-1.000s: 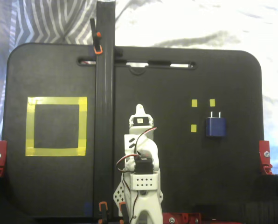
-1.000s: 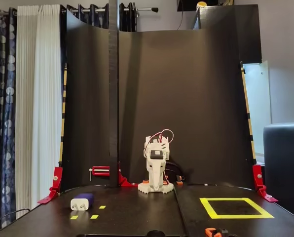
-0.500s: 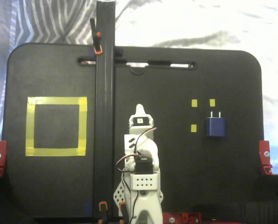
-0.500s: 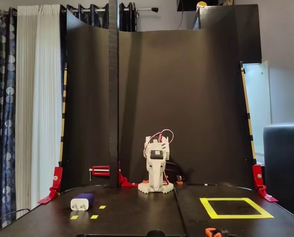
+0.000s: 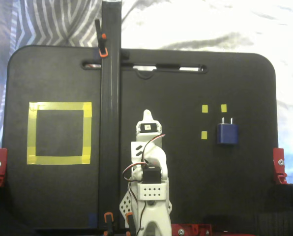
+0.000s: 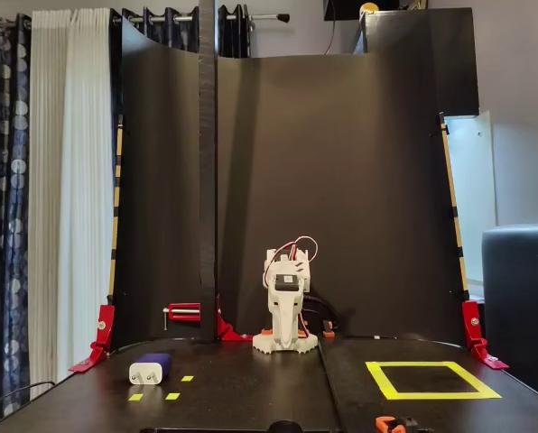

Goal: Grasp a block and put it in the designated area.

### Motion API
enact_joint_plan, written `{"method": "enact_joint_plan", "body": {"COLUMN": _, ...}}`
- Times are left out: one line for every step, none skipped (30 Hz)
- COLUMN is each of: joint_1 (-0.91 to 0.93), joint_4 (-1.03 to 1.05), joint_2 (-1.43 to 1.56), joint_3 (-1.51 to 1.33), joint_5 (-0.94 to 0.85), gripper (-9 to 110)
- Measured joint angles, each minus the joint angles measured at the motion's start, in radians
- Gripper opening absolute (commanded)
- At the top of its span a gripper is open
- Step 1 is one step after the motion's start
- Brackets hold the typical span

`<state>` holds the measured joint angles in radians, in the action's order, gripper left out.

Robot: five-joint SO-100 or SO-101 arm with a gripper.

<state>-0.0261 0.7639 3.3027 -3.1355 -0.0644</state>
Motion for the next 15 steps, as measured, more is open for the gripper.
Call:
{"method": "enact_joint_plan", "body": {"joint_1": 0.000, "joint_4": -0.008, "joint_2": -0.002, "joint_3": 0.000, "joint_5": 0.000, "gripper": 0}}
{"method": "enact_joint_plan", "body": {"joint_1": 0.000, "joint_4": -0.023, "joint_2": -0.008, "joint_3": 0.000, "joint_5": 0.000, "gripper": 0}}
{"method": "enact_joint_plan", "body": {"joint_1": 0.005, "joint_4": -0.048, "joint_2": -0.021, "joint_3": 0.000, "joint_5": -0.005, "gripper": 0}}
{"method": "enact_joint_plan", "body": {"joint_1": 0.012, "joint_4": -0.077, "joint_2": -0.040, "joint_3": 0.000, "joint_5": -0.014, "gripper": 0}}
{"method": "enact_joint_plan", "body": {"joint_1": 0.018, "joint_4": -0.104, "joint_2": -0.064, "joint_3": 0.002, "joint_5": -0.029, "gripper": 0}}
{"method": "enact_joint_plan", "body": {"joint_1": 0.026, "joint_4": -0.130, "joint_2": -0.094, "joint_3": 0.006, "joint_5": -0.051, "gripper": 0}}
{"method": "enact_joint_plan", "body": {"joint_1": 0.034, "joint_4": -0.153, "joint_2": -0.120, "joint_3": 0.009, "joint_5": -0.067, "gripper": 0}}
{"method": "enact_joint_plan", "body": {"joint_1": 0.041, "joint_4": -0.170, "joint_2": -0.147, "joint_3": 0.015, "joint_5": -0.091, "gripper": 0}}
{"method": "enact_joint_plan", "body": {"joint_1": 0.049, "joint_4": -0.179, "joint_2": -0.179, "joint_3": 0.035, "joint_5": -0.123, "gripper": 0}}
{"method": "enact_joint_plan", "body": {"joint_1": 0.057, "joint_4": -0.189, "joint_2": -0.207, "joint_3": 0.055, "joint_5": -0.149, "gripper": 0}}
{"method": "enact_joint_plan", "body": {"joint_1": 0.066, "joint_4": -0.198, "joint_2": -0.235, "joint_3": 0.078, "joint_5": -0.178, "gripper": 0}}
{"method": "enact_joint_plan", "body": {"joint_1": 0.072, "joint_4": -0.204, "joint_2": -0.259, "joint_3": 0.104, "joint_5": -0.213, "gripper": 0}}
{"method": "enact_joint_plan", "body": {"joint_1": 0.077, "joint_4": -0.207, "joint_2": -0.287, "joint_3": 0.130, "joint_5": -0.245, "gripper": 0}}
{"method": "enact_joint_plan", "body": {"joint_1": 0.081, "joint_4": -0.209, "joint_2": -0.324, "joint_3": 0.161, "joint_5": -0.276, "gripper": 0}}
{"method": "enact_joint_plan", "body": {"joint_1": 0.086, "joint_4": -0.209, "joint_2": -0.362, "joint_3": 0.189, "joint_5": -0.314, "gripper": 0}}
